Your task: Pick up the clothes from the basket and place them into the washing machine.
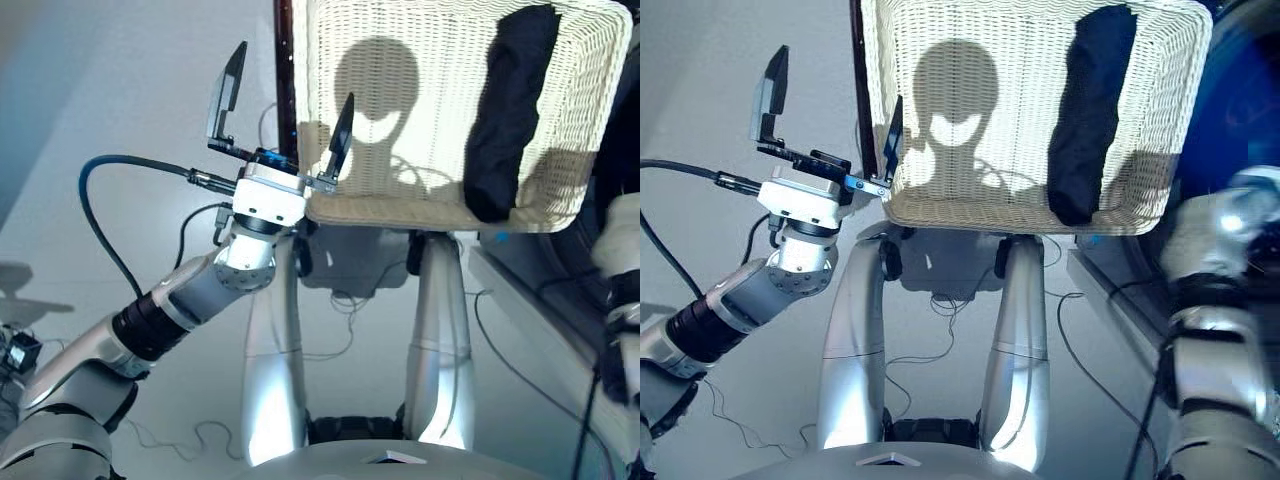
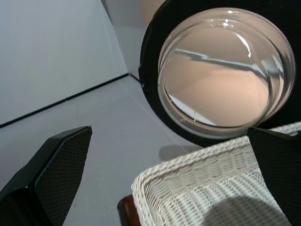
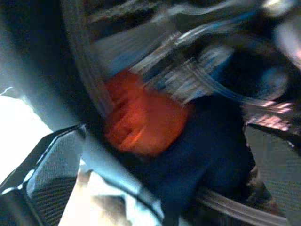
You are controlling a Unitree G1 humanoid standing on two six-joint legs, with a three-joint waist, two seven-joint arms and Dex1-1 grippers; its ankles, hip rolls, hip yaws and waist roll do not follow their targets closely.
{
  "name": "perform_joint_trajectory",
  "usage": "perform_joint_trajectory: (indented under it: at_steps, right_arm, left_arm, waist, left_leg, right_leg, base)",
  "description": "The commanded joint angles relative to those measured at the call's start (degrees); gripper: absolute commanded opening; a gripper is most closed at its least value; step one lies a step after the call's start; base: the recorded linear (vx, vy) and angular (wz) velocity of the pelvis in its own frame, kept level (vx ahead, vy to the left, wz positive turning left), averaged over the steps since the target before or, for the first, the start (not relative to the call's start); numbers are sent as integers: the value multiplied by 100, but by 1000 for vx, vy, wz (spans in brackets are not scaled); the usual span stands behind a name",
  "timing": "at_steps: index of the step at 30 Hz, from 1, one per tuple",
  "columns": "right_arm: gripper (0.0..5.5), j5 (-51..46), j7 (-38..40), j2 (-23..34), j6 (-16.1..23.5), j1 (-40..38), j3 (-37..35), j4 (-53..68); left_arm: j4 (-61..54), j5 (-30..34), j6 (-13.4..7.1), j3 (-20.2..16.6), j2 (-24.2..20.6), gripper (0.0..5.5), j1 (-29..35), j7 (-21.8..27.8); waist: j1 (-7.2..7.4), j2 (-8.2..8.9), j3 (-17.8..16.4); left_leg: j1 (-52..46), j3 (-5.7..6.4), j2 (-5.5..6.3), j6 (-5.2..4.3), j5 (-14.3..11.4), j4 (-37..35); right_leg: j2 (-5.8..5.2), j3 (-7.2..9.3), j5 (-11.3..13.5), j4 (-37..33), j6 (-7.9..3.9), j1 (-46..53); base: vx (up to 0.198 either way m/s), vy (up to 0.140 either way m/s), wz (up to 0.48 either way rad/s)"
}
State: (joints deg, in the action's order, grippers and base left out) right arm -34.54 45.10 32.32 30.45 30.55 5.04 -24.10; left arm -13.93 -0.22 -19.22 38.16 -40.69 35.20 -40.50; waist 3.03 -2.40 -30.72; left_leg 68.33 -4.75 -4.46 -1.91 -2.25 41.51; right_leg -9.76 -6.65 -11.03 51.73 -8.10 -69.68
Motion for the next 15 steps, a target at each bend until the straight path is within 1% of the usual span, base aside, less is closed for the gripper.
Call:
perform_joint_trajectory:
  at_steps: [1, 3, 4, 5, 8, 9, 10, 11, 13, 14, 15]
  right_arm:
    - [550, 1359, 167, 96, 61, -310, 170, 918]
    - [550, 1755, 26, 27, -76, -426, 480, 1300]
    - [550, 1991, -151, 30, -131, -455, 763, 1576]
    - [550, 2232, -213, 106, -205, -483, 956, 1773]
    - [550, 2493, -627, 271, -388, -406, 1488, 2064]
    - [550, 2483, -698, 248, -412, -472, 1625, 2111]
    - [550, 2442, -863, 253, -469, -364, 1799, 2047]
    - [550, 2515, -949, 307, -564, -143, 1949, 1998]
    - [550, 2587, -1158, 324, -803, 200, 2325, 1582]
    - [550, 2585, -1158, 322, -799, 217, 2331, 1571]
    - [550, 2570, -1246, 298, -898, 382, 2452, 1297]
  left_arm:
    - [-295, 252, -203, -173, 178, 550, -107, -104]
    - [-329, 267, -217, -182, 153, 550, -144, -94]
    - [-365, 282, -240, -182, 122, 550, -153, -80]
    - [-392, 302, -237, -171, 87, 550, -167, -50]
    - [-495, 305, -289, -129, -16, 550, -167, 32]
    - [-485, 297, -291, -71, -15, 550, -240, 38]
    - [-466, 282, -296, -39, -19, 550, -237, 56]
    - [-474, 268, -304, -60, -47, 550, -153, 91]
    - [-468, 182, -382, -29, -40, 550, -143, 194]
    - [-467, 180, -382, -37, -43, 550, -138, 196]
    - [-456, 107, -436, -20, -17, 550, -133, 256]
  waist:
    - [195, -17, 93]
    - [196, 9, 93]
    - [201, 26, 93]
    - [207, 42, 93]
    - [205, 71, 93]
    - [196, 76, 93]
    - [181, 76, 93]
    - [169, 74, 93]
    - [110, 56, 93]
    - [114, 58, 93]
    - [89, 52, 93]
  left_leg:
    - [-546, -47, -106, -150, -426, -180]
    - [-563, -67, -115, -131, -425, -196]
    - [-579, -72, -132, -122, -419, -212]
    - [-593, -75, -134, -118, -416, -215]
    - [-626, -77, -141, -112, -427, -184]
    - [-798, -43, -136, -142, -638, -91]
    - [-808, -46, -137, -142, -639, -88]
    - [-661, -84, -138, -109, -436, -171]
    - [-716, -86, -136, -106, -460, -133]
    - [-707, -87, -136, -105, -449, -141]
    - [-728, -80, -136, -104, -465, -122]
  right_leg:
    - [261, 74, 449, -759, 144, 262]
    - [282, 60, 479, -793, 141, 266]
    - [300, 54, 488, -804, 140, 268]
    - [321, 45, 489, -813, 141, 276]
    - [340, 28, 504, -828, 148, 318]
    - [332, 40, 305, -725, 132, 493]
    - [330, 45, 306, -723, 126, 503]
    - [333, 37, 507, -808, 144, 349]
    - [344, 40, 485, -768, 150, 390]
    - [344, 38, 496, -774, 150, 380]
    - [342, 46, 481, -762, 158, 401]
  base:
    - [0, 0, 0]
    - [0, 0, 0]
    - [0, 0, 0]
    - [0, 0, 0]
    - [28, -9, -27]
    - [83, -23, -72]
    - [0, 0, 0]
    - [-90, -7, -77]
    - [-44, 1, -40]
    - [0, 0, 0]
    - [0, 0, 0]
